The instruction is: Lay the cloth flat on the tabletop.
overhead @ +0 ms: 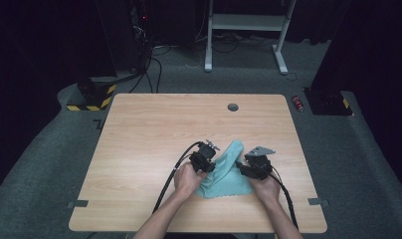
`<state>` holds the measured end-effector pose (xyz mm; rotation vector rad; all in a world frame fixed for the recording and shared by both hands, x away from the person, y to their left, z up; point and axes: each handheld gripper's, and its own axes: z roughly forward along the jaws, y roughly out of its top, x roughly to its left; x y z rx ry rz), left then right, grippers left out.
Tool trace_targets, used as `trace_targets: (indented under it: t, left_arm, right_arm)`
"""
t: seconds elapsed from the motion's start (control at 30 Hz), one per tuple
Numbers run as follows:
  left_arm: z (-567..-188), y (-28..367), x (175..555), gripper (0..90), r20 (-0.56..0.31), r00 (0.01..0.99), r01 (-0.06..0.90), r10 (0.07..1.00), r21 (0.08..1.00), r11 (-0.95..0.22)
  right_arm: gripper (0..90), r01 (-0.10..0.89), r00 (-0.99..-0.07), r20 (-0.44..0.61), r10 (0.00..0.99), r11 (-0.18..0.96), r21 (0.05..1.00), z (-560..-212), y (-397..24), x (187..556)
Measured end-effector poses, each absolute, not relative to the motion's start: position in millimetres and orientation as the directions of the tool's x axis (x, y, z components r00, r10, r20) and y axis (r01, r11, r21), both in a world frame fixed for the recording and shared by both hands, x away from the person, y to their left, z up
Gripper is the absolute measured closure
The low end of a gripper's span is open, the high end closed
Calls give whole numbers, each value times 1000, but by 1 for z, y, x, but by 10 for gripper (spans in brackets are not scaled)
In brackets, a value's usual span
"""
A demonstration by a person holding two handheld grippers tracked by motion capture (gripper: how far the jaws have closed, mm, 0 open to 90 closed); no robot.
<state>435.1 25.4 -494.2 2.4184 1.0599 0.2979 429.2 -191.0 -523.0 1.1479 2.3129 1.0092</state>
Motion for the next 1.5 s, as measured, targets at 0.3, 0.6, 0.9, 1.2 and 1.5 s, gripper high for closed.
trace_targets:
  t: [0.3, 0.6, 0.9, 1.2, 1.5]
  left_arm:
    - [-475, 39, 437, 888, 11, 683, 599, 730, 565, -568]
    - [-449, 64, 451, 891, 47, 643, 582, 764, 619, -528]
    - [-450, 86, 473, 891, 108, 576, 577, 811, 649, -496]
    - [-475, 112, 502, 891, 60, 485, 641, 872, 654, -401]
    - [-490, 134, 501, 783, -32, 438, 639, 898, 714, -287]
  right_arm:
    - [496, 536, -601, -10, 799, 413, 736, -523, -191, 429]
    - [496, 536, -601, -11, 799, 413, 736, -523, -191, 429]
    - [496, 534, -600, -14, 800, 414, 737, -523, -191, 429]
    - [495, 535, -604, -12, 797, 416, 736, -523, -190, 430]
    - [675, 565, -615, 38, 787, 407, 718, -518, -196, 434]
